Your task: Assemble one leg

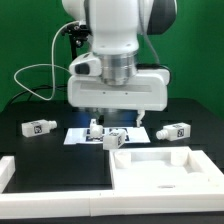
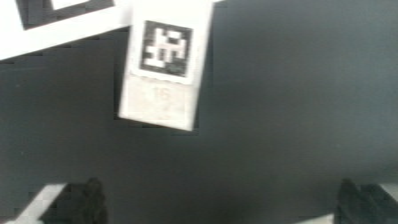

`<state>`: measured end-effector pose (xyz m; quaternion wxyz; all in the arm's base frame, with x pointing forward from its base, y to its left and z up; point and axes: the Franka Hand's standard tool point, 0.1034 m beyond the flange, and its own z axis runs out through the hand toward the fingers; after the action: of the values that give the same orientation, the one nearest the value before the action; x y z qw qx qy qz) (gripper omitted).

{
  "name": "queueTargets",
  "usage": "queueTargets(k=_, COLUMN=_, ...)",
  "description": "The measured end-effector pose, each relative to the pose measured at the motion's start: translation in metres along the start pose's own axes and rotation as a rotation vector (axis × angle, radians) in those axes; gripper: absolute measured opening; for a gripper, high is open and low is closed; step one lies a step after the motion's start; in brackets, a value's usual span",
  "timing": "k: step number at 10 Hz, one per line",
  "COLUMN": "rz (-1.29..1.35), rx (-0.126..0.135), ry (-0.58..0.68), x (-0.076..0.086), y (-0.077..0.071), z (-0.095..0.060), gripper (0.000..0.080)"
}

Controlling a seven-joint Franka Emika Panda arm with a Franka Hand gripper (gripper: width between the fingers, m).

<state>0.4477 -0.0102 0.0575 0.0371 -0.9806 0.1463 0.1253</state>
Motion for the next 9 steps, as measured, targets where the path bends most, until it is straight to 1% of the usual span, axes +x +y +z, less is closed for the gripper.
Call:
queueTargets(k=1, rz=0.04, rx=0.027, ry=-0.137, x=-0.001, y=0.007, z=0.0, gripper=0.0649)
queueTargets(k=2, rz=0.057, rx=0.043, ry=-0.276, x=-0.001, y=0.01, z=0.0, gripper=0.0649)
queueTargets(k=3, rz=0.072, rx=0.057, ry=-0.414, x=0.0, y=0.01, z=0.004, gripper=0.0649)
queueTargets(k=4, rz=0.066, rx=0.055, ry=-0.509, x=0.002, y=0.009, z=0.007, gripper=0.0649)
queueTargets(k=5, rz=0.053, rx=0.055, ry=-0.582, x=0.004, y=0.007, z=0.01, gripper=0.0649)
queueTargets(k=6, rz=0.046, rx=0.056, ry=-0.636, x=0.003, y=0.008, z=0.011, gripper=0.0649)
queueTargets(k=7, rz=0.046, rx=0.055, ry=-0.65, x=0.005, y=0.008, z=0.014, gripper=0.0649)
queueTargets(k=8, rz=0.05, rx=0.058, ry=-0.657, x=0.002, y=0.007, z=0.016, gripper=0.0649)
queueTargets(k=9, rz=0.083, rx=0.086, ry=-0.72, x=-0.009, y=0.008, z=0.026, gripper=0.0649)
